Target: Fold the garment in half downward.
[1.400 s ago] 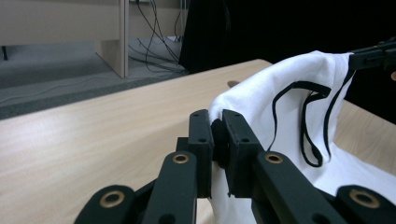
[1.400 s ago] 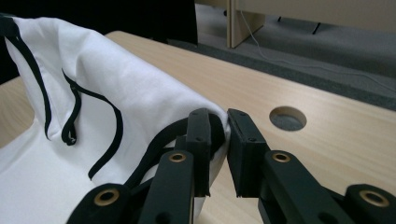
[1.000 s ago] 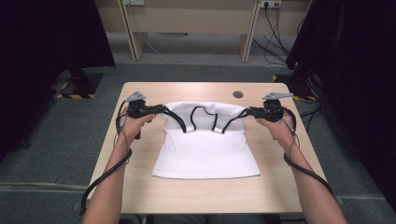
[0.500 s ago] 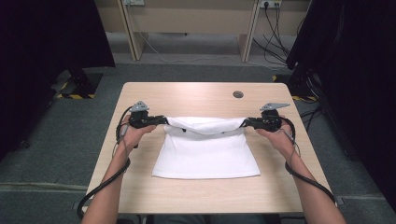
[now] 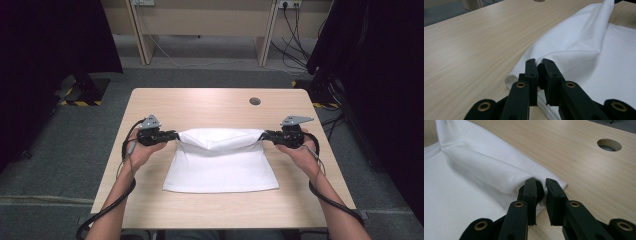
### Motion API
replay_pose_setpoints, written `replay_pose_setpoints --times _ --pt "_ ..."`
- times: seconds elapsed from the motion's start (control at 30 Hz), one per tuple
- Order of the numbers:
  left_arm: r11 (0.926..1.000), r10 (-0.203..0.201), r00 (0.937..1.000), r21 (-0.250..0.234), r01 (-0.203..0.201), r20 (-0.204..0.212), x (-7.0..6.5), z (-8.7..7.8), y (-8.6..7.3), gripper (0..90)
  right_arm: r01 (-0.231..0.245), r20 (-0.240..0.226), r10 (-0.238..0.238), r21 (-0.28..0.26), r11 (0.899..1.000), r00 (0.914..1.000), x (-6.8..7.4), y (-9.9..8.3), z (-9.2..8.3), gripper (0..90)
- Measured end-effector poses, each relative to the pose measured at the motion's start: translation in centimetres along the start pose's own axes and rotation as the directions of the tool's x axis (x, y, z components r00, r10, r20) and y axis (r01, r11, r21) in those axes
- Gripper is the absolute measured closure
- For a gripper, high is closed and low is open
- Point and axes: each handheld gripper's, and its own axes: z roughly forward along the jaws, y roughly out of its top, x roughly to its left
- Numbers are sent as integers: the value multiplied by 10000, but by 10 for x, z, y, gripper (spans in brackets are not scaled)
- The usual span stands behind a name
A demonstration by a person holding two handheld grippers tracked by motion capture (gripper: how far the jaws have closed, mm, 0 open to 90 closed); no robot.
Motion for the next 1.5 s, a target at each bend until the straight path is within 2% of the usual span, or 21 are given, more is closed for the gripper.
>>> replay_pose_setpoints --times 0.93,1.5 --pt "9964 848 9963 -99 -847 122 -25 -22 0 825 260 -149 -264 -242 9994 9995 14 -13 -21 796" --pt "9941 1072 9940 -191 -1068 196 -39 -33 -9 824 492 -262 -501 -337 9982 9984 24 -22 -32 796"
